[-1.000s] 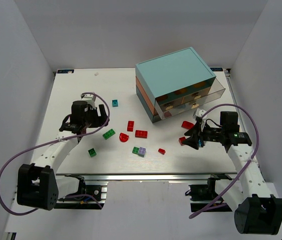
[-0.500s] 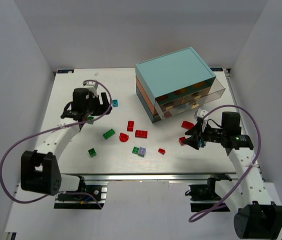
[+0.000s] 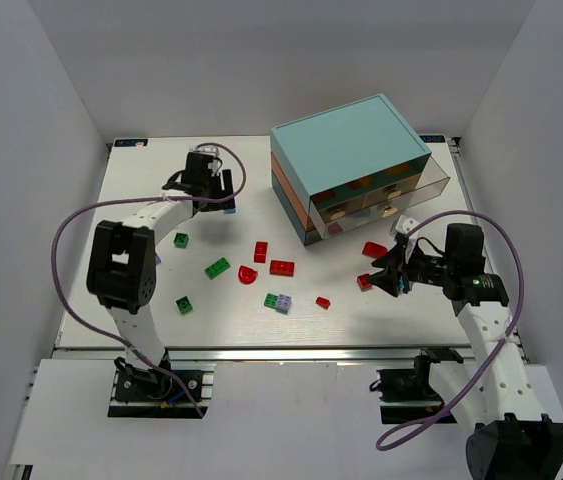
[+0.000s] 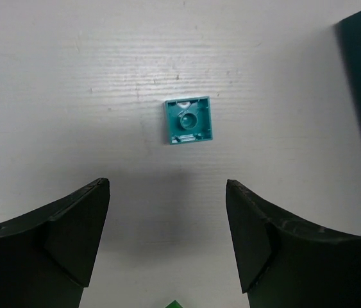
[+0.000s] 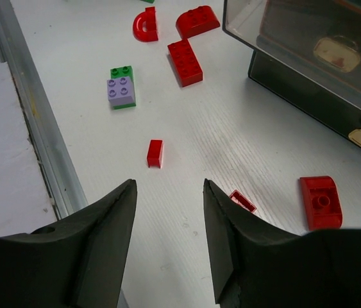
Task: Sort the legos into containers by color
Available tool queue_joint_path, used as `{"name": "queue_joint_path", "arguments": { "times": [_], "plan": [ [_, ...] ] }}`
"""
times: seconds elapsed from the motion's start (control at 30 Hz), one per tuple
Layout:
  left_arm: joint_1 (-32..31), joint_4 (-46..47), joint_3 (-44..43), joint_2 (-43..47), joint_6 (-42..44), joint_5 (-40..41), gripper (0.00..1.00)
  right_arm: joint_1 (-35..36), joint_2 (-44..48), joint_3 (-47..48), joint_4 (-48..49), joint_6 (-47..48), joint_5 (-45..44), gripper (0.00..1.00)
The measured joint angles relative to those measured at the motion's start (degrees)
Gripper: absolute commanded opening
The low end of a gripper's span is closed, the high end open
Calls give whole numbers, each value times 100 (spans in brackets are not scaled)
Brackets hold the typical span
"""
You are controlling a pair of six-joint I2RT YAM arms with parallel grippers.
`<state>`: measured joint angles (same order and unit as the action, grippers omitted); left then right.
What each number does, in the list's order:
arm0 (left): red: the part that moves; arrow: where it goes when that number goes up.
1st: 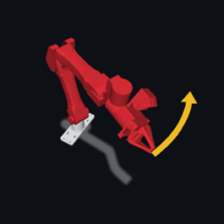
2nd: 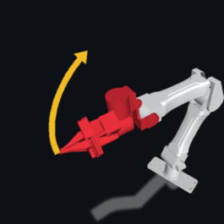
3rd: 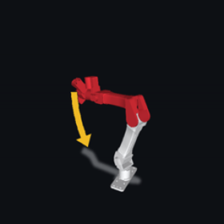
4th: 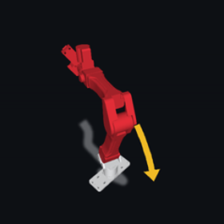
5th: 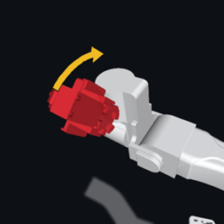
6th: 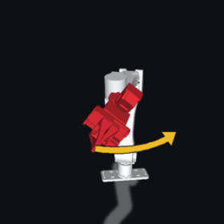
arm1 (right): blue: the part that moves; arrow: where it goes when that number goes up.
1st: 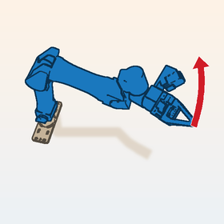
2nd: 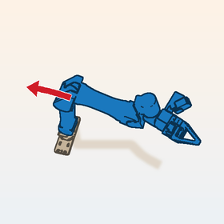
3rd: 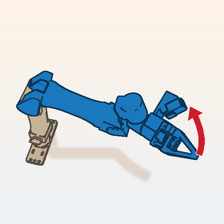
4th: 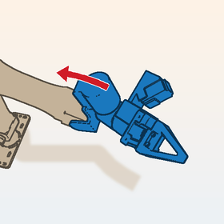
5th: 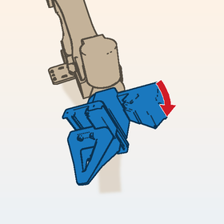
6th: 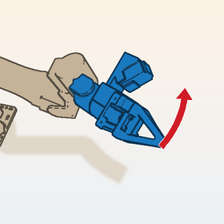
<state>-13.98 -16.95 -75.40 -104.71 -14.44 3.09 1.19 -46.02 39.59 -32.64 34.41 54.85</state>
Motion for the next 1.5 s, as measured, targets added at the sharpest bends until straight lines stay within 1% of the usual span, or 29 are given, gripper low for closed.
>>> {"name": "queue_joint_path", "arguments": {
  "times": [0.1,0.23,0.5,0.6,0.73,0.83,0.87,0.93,0.97,1.0,1.03,1.13,1.17,1.23,1.27,1.33,1.43,1.5],
  "plan": [
    [-162,-83,-57,-398,-63,280,83,0,39,0,87,-129,-109,52],
    [-345,-52,-149,-715,-133,485,84,0,42,-2,151,-219,-232,53],
    [-595,33,-734,-1285,-175,922,84,0,46,-2,199,-262,-380,53],
    [-634,42,-901,-1515,-175,1088,82,0,46,-2,245,-273,-400,53],
    [-636,81,-1038,-1733,-195,1266,77,0,46,-7,278,-273,-431,53],
    [-636,103,-1106,-1788,-210,1360,64,0,46,-7,280,-273,-461,53],
    [-636,96,-1113,-1790,-210,1392,52,0,46,-9,280,-273,-468,53],
    [-636,92,-1123,-1790,-208,1423,38,0,46,-9,280,-273,-487,53],
    [-636,101,-1126,-1790,-199,1440,23,0,46,-9,282,-273,-503,53],
    [-636,96,-1126,-1790,-166,1445,18,0,46,-9,282,-273,-509,53],
    [-634,103,-1126,-1790,-168,1440,10,0,46,-11,284,-273,-522,52],
    [-634,160,-1086,-1775,-170,1410,5,0,46,-15,291,-275,-546,52],
    [-634,219,-1014,-1727,-170,1377,4,0,46,-20,304,-278,-553,52],
    [-634,289,-717,-1528,-170,1283,2,0,46,-52,350,-278,-586,50],
    [-634,323,-485,-1316,-168,1182,0,0,46,-83,385,-278,-614,47],
    [-638,376,44,-710,-168,964,0,0,44,-125,413,-284,-708,42],
    [-669,577,876,651,-173,623,0,0,39,-157,466,-313,-841,37],
    [-710,824,1250,1609,-177,345,0,0,24,-166,503,-328,-911,30]
  ]
}}
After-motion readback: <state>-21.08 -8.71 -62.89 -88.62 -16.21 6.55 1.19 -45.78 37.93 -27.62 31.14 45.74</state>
